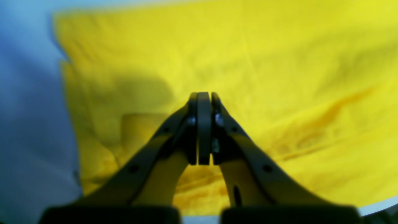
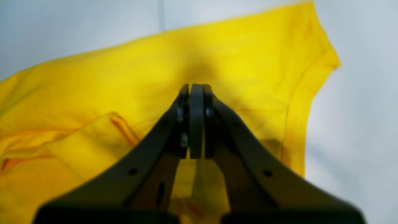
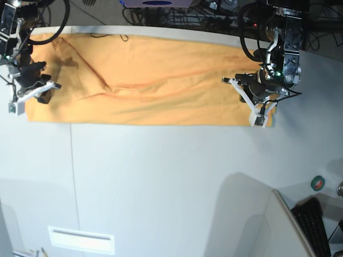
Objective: Layout the t-shirt on the table in an organized manner, then fold the t-shirt properly
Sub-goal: 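Release the shirt and regrasp the folded edge with both grippers, then pull the folded shirt ends apart with both grippers to straighten it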
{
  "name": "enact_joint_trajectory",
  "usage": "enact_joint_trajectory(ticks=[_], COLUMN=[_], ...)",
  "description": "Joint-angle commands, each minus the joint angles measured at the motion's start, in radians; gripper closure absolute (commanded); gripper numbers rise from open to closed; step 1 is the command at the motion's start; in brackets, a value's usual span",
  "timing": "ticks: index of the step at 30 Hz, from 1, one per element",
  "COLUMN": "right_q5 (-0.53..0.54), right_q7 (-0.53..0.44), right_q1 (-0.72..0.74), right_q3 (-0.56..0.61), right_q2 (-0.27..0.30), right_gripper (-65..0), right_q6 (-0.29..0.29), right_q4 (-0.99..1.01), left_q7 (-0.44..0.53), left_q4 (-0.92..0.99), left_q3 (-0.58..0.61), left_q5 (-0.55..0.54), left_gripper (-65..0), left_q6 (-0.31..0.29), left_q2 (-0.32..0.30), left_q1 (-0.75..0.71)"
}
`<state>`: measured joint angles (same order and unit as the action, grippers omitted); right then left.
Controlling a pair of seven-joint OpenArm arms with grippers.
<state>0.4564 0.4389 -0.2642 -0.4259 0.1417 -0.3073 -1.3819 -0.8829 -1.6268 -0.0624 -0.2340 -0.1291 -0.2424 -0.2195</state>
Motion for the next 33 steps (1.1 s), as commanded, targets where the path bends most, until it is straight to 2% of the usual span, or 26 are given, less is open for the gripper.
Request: enact_joint_trajectory(ticks=[1, 4, 9, 14, 16, 20, 25, 29, 33], right_q5=[0.006, 0.005, 0.005, 0.005, 0.005, 0.005, 0.005, 0.005, 0.005], right_q7=[-0.012, -0.012, -0.012, -0.009, -0.007, -0.009, -0.013, -0.019, -0.091], right_q1=[0.016, 0.049, 0.073, 0.035, 0.006, 0.01, 0.101, 0.184, 0.224], right_q3=[-0.006, -0.006, -0.006, -0.008, -0.006, 0.038, 0.063, 0.06, 0.058], right_q2=[0.017, 0.025, 0.052, 0.048, 0.043, 0.034, 0.059, 0.091, 0.115], right_gripper=[0.0, 0.0, 0.0, 0.0, 0.0, 0.0, 0.0, 0.0, 0.0], right_q6=[-0.003, -0.003, -0.003, -0.003, -0.003, 0.001, 0.003, 0.003, 0.003], right_q4=[0.023, 0.132, 0.189, 0.089, 0.012, -0.001, 0.195, 0.342, 0.421], left_q7=[0.02, 0.023, 0.024, 0.024, 0.024, 0.024, 0.024, 0.031, 0.101], left_q4=[-0.003, 0.047, 0.076, 0.009, 0.0, 0.055, 0.262, 0.389, 0.454], left_q3=[-0.011, -0.011, -0.021, -0.027, -0.066, -0.083, -0.073, -0.009, 0.003], left_q5=[0.008, 0.009, 0.009, 0.0, 0.0, 0.009, 0.009, 0.002, 0.009], left_gripper=[0.0, 0.0, 0.0, 0.0, 0.0, 0.0, 0.0, 0.0, 0.0], left_q6=[0.007, 0.007, 0.007, 0.007, 0.007, 0.007, 0.007, 0.007, 0.007], left_q2=[-0.016, -0.035, -0.045, -0.064, -0.058, -0.03, -0.007, -0.005, 0.027], left_q1=[-0.004, -0.041, -0.067, -0.088, -0.082, -0.005, 0.127, 0.205, 0.253])
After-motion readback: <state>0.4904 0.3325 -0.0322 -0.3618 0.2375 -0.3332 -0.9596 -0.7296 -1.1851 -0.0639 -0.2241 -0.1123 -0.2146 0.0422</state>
